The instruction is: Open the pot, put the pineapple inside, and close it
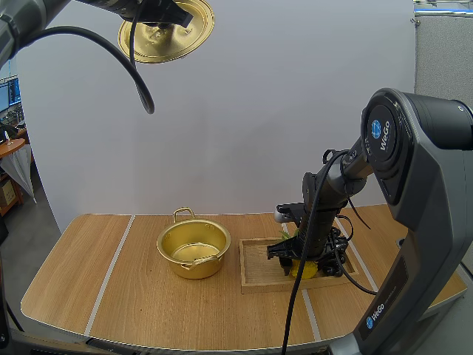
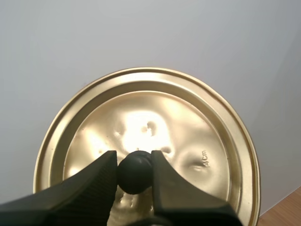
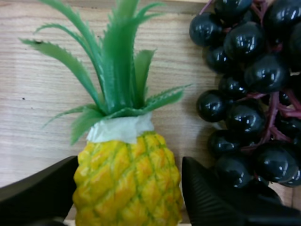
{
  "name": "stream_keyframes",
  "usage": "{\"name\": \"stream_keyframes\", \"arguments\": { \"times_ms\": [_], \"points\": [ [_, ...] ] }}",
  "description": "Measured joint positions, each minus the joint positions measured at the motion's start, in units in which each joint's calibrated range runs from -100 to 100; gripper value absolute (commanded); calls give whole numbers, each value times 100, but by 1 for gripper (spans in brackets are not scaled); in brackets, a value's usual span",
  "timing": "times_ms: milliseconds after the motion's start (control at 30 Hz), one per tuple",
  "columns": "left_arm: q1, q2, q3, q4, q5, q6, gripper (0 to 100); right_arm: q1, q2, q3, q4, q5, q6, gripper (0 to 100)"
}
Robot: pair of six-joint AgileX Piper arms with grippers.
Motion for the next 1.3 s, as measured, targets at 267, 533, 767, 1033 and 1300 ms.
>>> {"name": "stream_keyframes", "arguments": {
  "times_ms": [267,533,767,1033,1300],
  "points": [
    [0,0,0,0,0,0,0,0,-41,0,140,0,-105,0],
    [0,0,0,0,0,0,0,0,-667,-260,256,125,-277,0],
    [0,0,0,0,0,0,0,0,-1253,-598,618,412,-673,0],
    [0,0,0,0,0,0,0,0,-1982,-1491,2381,1551,-2210,0],
    [0,0,0,0,0,0,0,432,-1982,-1850,2890,1864,-2704,0]
  ]
}}
